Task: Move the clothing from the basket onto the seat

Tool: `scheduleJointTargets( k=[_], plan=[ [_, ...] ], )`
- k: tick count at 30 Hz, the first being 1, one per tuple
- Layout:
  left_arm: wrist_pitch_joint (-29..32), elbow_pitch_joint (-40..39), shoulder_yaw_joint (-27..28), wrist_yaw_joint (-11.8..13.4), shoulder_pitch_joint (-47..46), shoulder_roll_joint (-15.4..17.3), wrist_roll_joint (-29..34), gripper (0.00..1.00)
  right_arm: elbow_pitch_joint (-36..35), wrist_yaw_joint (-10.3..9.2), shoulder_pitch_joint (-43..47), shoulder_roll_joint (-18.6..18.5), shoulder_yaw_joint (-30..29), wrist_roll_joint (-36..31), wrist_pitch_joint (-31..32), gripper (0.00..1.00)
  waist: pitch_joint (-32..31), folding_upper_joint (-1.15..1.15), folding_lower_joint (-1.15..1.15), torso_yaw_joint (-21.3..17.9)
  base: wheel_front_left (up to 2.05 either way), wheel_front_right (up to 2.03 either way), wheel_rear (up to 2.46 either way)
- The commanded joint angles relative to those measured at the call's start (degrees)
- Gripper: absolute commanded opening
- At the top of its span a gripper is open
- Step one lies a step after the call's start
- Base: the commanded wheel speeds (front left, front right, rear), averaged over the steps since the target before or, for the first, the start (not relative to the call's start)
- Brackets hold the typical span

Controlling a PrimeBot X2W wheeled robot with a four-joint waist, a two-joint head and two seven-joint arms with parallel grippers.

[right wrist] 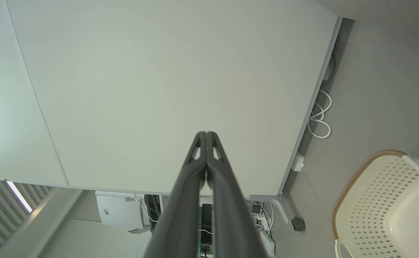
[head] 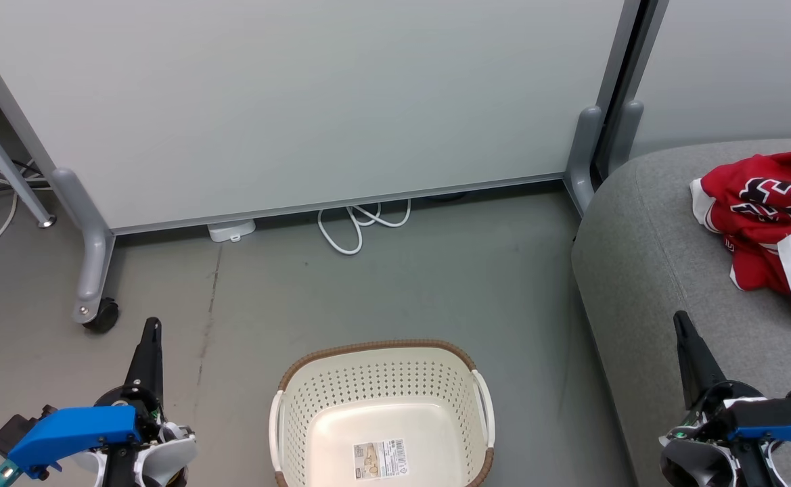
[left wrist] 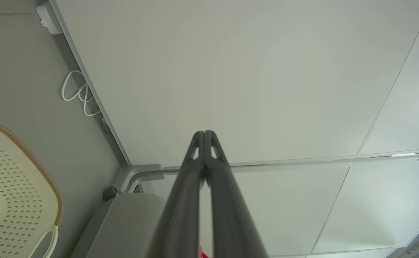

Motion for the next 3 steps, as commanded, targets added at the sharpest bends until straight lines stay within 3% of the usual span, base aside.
scheduleJointTargets(
  k=[1, 3],
  plan=[
    [0.4, -0.4, 0.2, -0.5, -0.8, 0.1, -1.0, 0.0, -0.4, 0.02, -0.4, -0.2, -0.2, 1.2, 0.5, 0.0, -0.1, 0.0, 0.0, 0.0, 0.0, 0.0, 0.0],
    [0.4, -0.4, 0.3, -0.5, -0.8, 0.1, -1.4, 0.0, -0.4, 0.02, -0.4, -0.2, -0.2, 1.6, 0.6, 0.0, -0.1, 0.0, 0.0, 0.0, 0.0, 0.0, 0.0]
  ],
)
